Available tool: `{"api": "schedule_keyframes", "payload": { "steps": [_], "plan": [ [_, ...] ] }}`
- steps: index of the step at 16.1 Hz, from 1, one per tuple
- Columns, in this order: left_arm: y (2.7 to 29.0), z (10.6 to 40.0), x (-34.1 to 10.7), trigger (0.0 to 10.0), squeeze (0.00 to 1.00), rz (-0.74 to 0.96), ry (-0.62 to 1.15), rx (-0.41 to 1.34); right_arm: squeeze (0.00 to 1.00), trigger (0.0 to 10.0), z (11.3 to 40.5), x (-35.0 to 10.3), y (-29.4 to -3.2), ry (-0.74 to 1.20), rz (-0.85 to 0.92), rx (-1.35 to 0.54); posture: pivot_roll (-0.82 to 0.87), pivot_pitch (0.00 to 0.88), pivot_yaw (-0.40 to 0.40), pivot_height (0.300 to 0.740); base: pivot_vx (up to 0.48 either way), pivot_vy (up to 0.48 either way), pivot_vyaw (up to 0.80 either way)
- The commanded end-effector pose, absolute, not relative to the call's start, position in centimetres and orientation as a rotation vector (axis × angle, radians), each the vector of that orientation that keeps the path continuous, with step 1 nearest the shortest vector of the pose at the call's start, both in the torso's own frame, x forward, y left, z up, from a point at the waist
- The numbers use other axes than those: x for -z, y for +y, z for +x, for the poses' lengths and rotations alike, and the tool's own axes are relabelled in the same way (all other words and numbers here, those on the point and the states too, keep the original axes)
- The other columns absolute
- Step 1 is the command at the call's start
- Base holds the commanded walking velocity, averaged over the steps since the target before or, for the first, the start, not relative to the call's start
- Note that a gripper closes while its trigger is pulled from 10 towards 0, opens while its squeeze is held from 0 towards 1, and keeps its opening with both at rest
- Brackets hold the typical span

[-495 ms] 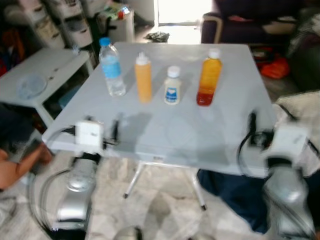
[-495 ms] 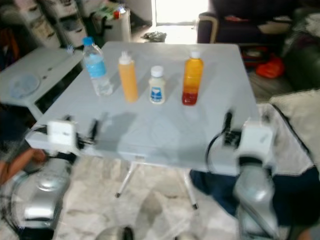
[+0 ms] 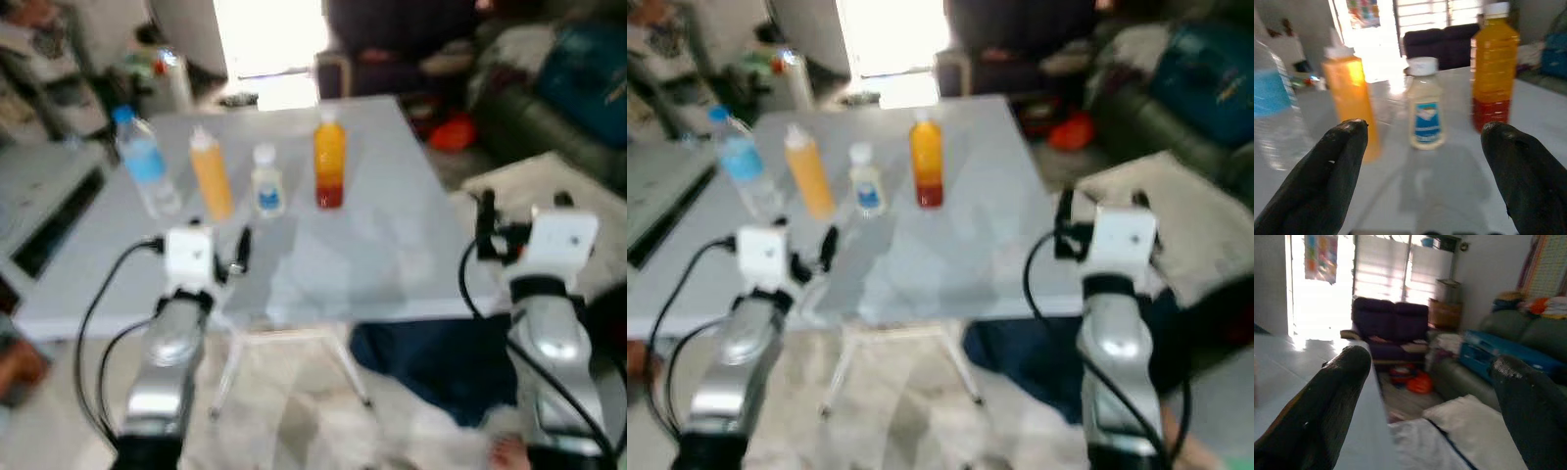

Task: Restocking fridge

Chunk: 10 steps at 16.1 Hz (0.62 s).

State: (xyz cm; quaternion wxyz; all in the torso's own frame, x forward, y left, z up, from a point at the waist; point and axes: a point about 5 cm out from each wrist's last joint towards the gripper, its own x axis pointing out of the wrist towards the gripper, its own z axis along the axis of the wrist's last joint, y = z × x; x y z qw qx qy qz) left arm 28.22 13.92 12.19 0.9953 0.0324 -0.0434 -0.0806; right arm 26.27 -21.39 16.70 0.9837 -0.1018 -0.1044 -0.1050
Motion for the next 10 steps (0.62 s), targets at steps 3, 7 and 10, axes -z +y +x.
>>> {"api": "schedule_keyframes", "payload": {
  "steps": [3, 7, 10],
  "plan": [
    [14.1, 27.6, -11.6, 10.0, 0.00, 0.081, -0.075, 0.131, 0.00, 10.0, 27.1, -16.1, -19.1, -0.175, -0.159, 0.102, -0.01, 0.012, -0.047, 0.740, 0.000, 0.000, 0.00],
    [14.0, 27.1, -11.7, 10.0, 0.00, 0.071, -0.092, 0.138, 0.00, 10.0, 28.1, -16.2, -18.0, -0.180, -0.147, 0.068, 0.00, 0.017, -0.051, 0.740, 0.000, 0.000, 0.00],
    [13.9, 27.0, -12.1, 10.0, 0.00, 0.062, -0.105, 0.171, 0.00, 10.0, 27.9, -16.3, -18.3, -0.189, -0.146, 0.094, -0.01, 0.028, -0.017, 0.740, 0.394, 0.000, 0.00]
  ]
}}
